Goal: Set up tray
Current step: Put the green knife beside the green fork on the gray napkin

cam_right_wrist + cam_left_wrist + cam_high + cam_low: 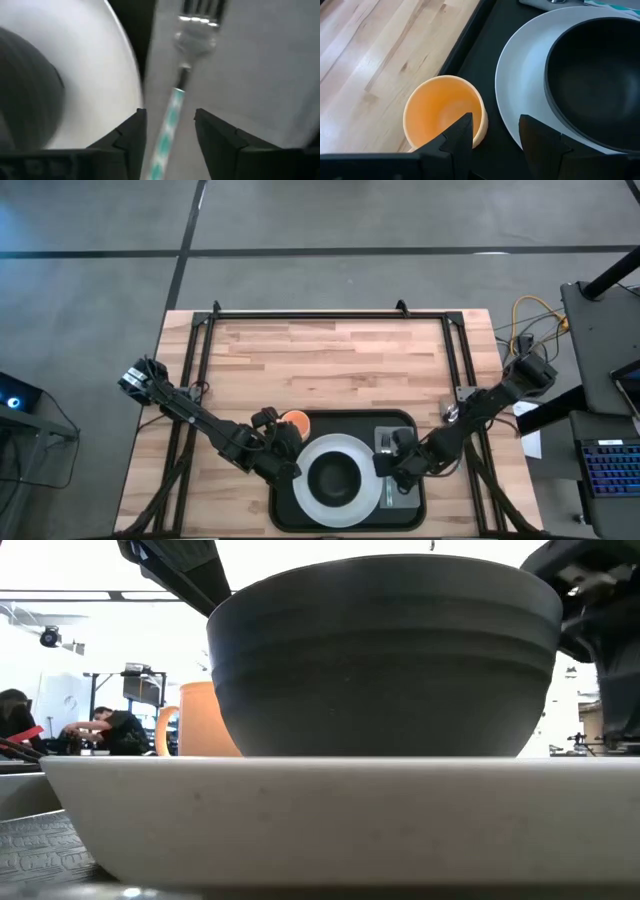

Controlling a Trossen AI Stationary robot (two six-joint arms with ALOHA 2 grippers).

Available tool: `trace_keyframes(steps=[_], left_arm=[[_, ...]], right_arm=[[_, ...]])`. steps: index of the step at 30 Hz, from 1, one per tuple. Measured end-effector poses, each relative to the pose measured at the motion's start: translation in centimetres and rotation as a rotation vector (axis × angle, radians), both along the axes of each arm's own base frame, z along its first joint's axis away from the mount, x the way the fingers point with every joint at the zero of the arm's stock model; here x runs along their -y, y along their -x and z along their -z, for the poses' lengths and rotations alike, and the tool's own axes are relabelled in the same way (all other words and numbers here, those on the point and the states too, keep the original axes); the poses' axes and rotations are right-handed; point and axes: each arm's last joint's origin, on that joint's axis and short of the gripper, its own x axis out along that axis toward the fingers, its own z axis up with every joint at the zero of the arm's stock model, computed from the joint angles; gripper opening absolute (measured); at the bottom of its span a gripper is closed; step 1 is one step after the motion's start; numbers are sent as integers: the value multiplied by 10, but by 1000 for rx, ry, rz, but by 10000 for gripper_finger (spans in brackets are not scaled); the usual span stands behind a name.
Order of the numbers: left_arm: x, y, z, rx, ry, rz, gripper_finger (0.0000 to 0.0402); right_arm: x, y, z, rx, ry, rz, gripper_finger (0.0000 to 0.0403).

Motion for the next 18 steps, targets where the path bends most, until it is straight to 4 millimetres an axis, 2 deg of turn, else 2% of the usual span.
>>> trace_keyframes(steps=[6, 13, 18], left_arm=[[0, 0, 0, 3, 2, 0, 141], [0, -1, 0, 7, 4, 0, 141], [0, -1, 0, 7, 4, 0, 141]], right_arm=[[14, 27, -25, -142, -19, -139, 177], [38, 69, -41, -434, 76, -55, 168], [48, 82, -39, -570, 155, 3, 153]])
